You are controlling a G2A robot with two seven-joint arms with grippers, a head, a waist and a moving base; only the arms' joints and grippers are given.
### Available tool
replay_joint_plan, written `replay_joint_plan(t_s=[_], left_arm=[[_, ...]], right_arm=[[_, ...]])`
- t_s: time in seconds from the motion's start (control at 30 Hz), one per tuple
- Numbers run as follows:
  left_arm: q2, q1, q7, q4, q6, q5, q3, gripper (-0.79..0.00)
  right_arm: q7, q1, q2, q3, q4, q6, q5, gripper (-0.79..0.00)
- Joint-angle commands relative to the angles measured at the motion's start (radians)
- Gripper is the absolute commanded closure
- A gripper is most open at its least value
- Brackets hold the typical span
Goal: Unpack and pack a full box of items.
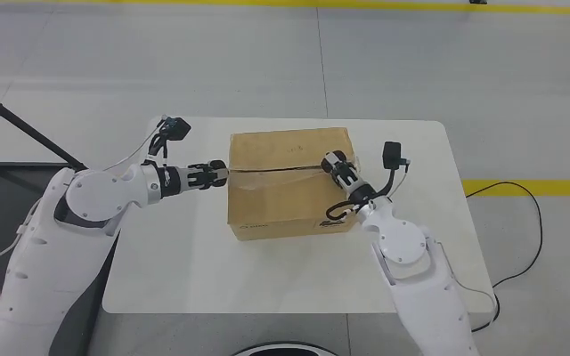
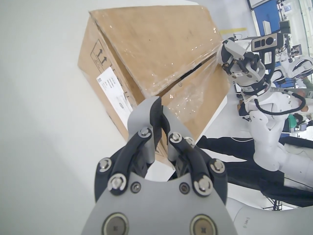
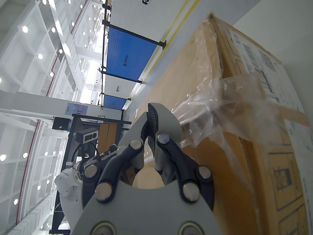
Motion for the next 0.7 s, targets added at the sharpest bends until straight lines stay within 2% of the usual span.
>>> replay_joint_plan(t_s=[0.0,0.07,0.13,0.17,0.2,0.67], left_arm=[[-0.001,-0.005,0.001,0.004,-0.001,0.001,0.004,0.0],[-0.002,-0.009,0.004,0.008,-0.003,0.0,0.008,0.0],[-0.002,-0.014,0.007,0.012,-0.004,-0.004,0.01,0.0],[-0.003,-0.016,0.007,0.013,-0.004,-0.005,0.01,0.0],[-0.003,-0.018,0.008,0.014,-0.004,-0.006,0.011,0.0],[-0.004,-0.035,0.02,0.027,-0.009,-0.008,0.013,0.0]], right_arm=[[0.0,0.001,-0.001,0.001,0.001,-0.005,0.002,0.0],[0.0,0.001,-0.001,0.002,0.002,-0.009,0.004,0.0],[0.0,0.002,-0.001,0.004,0.002,-0.013,0.003,-0.114],[0.0,0.001,-0.002,0.005,0.001,-0.015,0.004,-0.215],[-0.001,0.001,-0.002,0.007,0.001,-0.017,0.003,-0.231],[-0.002,-0.002,-0.004,0.013,0.0,-0.024,0.002,-0.249]])
